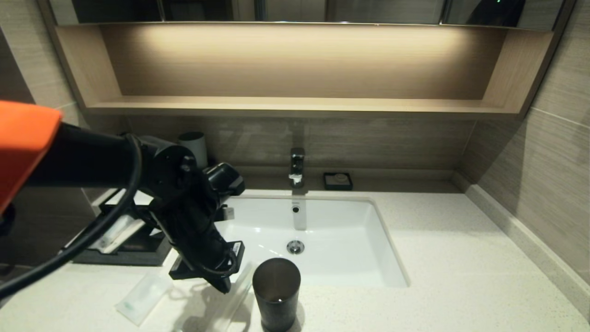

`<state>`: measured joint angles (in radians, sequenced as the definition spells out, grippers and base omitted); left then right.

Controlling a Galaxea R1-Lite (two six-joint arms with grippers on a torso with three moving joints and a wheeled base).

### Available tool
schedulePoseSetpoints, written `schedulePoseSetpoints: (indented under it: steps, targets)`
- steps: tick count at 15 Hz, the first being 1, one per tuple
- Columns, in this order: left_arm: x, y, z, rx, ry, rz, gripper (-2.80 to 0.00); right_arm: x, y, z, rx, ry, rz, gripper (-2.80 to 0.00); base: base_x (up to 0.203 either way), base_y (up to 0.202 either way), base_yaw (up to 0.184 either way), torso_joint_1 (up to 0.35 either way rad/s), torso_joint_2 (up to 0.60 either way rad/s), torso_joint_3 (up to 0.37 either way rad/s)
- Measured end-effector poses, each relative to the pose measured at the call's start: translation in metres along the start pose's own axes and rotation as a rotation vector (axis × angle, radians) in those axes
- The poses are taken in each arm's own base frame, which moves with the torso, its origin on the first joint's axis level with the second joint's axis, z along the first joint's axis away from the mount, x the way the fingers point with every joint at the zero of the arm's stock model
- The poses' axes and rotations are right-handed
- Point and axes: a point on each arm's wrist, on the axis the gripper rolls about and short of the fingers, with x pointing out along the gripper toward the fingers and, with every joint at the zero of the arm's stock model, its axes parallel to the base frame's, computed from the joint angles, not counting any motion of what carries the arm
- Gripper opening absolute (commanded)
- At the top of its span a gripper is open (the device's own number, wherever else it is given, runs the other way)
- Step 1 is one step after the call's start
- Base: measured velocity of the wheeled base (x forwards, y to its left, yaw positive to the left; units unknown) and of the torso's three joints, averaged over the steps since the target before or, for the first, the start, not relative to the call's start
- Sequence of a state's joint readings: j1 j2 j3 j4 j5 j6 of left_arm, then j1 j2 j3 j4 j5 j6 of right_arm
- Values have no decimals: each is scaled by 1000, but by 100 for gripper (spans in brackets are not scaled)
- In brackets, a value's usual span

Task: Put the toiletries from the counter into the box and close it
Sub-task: Pick up the bathroom toiletry

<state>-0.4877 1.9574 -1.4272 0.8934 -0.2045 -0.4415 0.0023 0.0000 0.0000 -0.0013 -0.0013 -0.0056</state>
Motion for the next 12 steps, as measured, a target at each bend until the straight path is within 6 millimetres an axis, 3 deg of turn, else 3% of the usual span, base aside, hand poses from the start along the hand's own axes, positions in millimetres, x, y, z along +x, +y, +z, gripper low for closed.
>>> schedulePoseSetpoints:
  steps: [12]
  targets:
    - [11,-6,24,7,-17,1,-280,0,0,0,0,0,0,-280,0,0,0,0,0,0]
